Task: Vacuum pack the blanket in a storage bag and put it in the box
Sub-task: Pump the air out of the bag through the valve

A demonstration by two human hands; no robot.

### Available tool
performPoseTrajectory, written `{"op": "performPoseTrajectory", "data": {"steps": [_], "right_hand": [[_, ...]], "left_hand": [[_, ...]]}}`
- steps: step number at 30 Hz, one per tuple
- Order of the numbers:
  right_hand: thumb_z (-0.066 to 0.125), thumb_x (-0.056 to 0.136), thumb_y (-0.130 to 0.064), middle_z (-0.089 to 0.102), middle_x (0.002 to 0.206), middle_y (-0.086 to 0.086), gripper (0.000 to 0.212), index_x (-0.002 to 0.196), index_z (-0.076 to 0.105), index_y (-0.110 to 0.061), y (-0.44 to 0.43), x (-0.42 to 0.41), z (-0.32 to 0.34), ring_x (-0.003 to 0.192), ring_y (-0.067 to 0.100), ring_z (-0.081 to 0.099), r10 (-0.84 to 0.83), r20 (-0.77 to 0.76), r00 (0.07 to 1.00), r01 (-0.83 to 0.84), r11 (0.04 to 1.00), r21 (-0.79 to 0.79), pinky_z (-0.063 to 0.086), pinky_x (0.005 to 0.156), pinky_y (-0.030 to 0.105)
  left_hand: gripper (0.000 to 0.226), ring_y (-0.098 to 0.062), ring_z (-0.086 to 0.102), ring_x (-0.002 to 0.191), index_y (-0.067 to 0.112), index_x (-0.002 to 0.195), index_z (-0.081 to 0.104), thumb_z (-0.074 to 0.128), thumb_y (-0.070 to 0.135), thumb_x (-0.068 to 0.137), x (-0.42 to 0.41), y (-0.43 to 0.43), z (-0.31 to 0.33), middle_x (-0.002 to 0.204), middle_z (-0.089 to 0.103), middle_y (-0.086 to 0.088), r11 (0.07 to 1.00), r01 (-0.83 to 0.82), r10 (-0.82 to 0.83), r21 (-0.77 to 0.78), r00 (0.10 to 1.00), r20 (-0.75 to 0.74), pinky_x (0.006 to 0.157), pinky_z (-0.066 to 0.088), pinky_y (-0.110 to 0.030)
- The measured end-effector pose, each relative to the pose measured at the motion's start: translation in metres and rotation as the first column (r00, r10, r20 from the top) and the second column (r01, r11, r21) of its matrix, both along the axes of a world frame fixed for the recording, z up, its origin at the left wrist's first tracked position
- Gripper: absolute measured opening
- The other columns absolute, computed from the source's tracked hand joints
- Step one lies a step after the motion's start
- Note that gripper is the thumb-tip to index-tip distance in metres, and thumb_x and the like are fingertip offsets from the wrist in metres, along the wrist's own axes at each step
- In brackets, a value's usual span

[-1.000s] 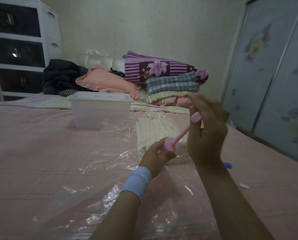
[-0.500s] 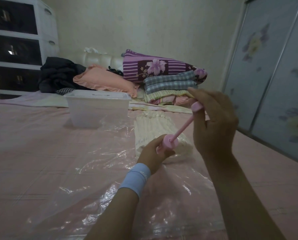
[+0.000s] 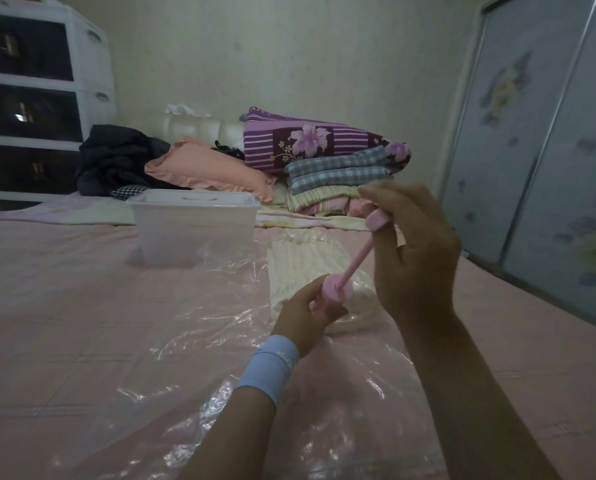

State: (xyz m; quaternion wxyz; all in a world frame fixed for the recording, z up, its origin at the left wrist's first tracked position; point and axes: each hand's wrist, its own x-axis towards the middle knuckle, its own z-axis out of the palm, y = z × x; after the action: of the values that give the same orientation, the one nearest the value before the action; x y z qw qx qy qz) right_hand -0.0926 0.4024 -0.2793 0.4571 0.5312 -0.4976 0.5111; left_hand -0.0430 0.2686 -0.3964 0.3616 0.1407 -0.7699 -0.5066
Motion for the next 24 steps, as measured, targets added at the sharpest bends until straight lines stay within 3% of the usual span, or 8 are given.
{"op": "performPoseTrajectory", "data": {"steps": [2,7,11,14,16,18,22,24], "right_hand": [[0.048,0.100,-0.006,0.066,0.115,0.016,0.028,0.118,0.068,0.003,-0.012,-0.004,-0.017,0.109,0.026,0.063,-0.023,0.035,0.999,0.022,1.000,0.020,0.053,0.095,0.033],[0.037,0.089,-0.014,0.050,0.145,0.005,0.053,0.138,0.058,-0.012,-0.033,-0.018,-0.079,0.132,0.020,0.046,-0.034,0.257,0.966,-0.130,0.793,0.594,0.044,0.110,0.040],[0.048,0.097,-0.019,0.019,0.163,-0.007,0.058,0.154,0.036,-0.021,-0.040,-0.018,-0.079,0.150,0.014,0.023,-0.004,0.351,0.936,-0.230,0.748,0.622,0.031,0.119,0.034],[0.063,0.092,-0.008,-0.002,0.165,-0.015,0.095,0.159,0.004,-0.040,-0.047,-0.018,-0.075,0.150,0.019,0.026,0.065,0.416,0.907,-0.332,0.716,0.614,0.043,0.111,0.037],[0.066,0.088,-0.001,0.003,0.167,-0.006,0.117,0.150,-0.015,-0.058,-0.055,-0.018,-0.075,0.145,0.026,0.038,0.070,0.494,0.866,-0.382,0.730,0.567,0.050,0.103,0.038],[0.073,0.084,-0.005,0.034,0.160,0.010,0.128,0.142,-0.023,-0.066,-0.065,-0.022,-0.075,0.134,0.031,0.050,0.047,0.612,0.790,-0.431,0.752,0.499,0.050,0.103,0.046],[0.079,0.086,-0.019,0.064,0.119,-0.016,0.099,0.158,0.014,-0.039,-0.080,-0.027,-0.081,0.100,-0.008,0.062,0.058,0.661,0.748,-0.486,0.726,0.486,0.051,0.088,0.012],[0.080,0.084,-0.023,0.066,0.111,-0.020,0.068,0.143,0.048,-0.032,-0.085,-0.029,-0.087,0.098,-0.007,0.063,0.066,0.617,0.784,-0.456,0.736,0.501,0.054,0.090,0.021]], "left_hand": [[0.044,0.009,0.057,0.100,0.048,0.114,0.061,0.076,0.024,0.080,-0.001,0.000,-0.001,0.107,0.067,0.023,1.000,-0.004,0.004,-0.025,1.000,0.020,0.082,0.043,-0.011],[0.039,0.012,0.058,0.096,0.046,0.113,0.058,0.070,0.024,0.084,0.013,-0.009,0.011,0.107,0.066,0.018,0.996,0.048,-0.039,-0.074,0.992,0.124,0.081,0.049,-0.014],[0.054,-0.009,0.058,0.115,0.023,0.127,0.055,0.057,-0.007,0.081,0.027,-0.024,0.024,0.124,0.062,0.005,0.998,0.035,-0.034,-0.050,0.999,0.013,0.093,0.050,-0.025],[0.045,-0.018,0.065,0.099,0.025,0.115,0.060,0.048,-0.004,0.084,0.037,-0.026,0.046,0.114,0.066,0.003,0.999,-0.037,0.037,0.005,0.993,-0.114,0.076,0.053,-0.030],[0.035,-0.016,0.067,0.090,0.028,0.111,0.063,0.046,0.008,0.087,0.042,-0.026,0.057,0.105,0.070,0.005,0.997,-0.061,0.055,-0.044,0.991,-0.120,0.069,0.051,-0.028],[0.024,-0.009,0.065,0.087,0.036,0.112,0.062,0.051,0.030,0.092,0.046,-0.027,0.064,0.098,0.070,0.007,0.982,-0.096,0.088,-0.165,0.995,-0.054,0.071,0.052,-0.025],[0.034,0.002,0.061,0.086,0.036,0.119,0.063,0.064,0.047,0.087,0.044,-0.036,0.071,0.098,0.067,0.012,0.898,-0.188,0.230,-0.399,0.971,0.060,0.072,0.050,-0.014],[0.028,-0.005,0.062,0.086,0.031,0.112,0.068,0.066,0.040,0.086,0.040,-0.043,0.073,0.098,0.069,0.009,0.824,-0.249,0.306,-0.508,0.952,0.030,0.079,0.053,-0.027]]}}
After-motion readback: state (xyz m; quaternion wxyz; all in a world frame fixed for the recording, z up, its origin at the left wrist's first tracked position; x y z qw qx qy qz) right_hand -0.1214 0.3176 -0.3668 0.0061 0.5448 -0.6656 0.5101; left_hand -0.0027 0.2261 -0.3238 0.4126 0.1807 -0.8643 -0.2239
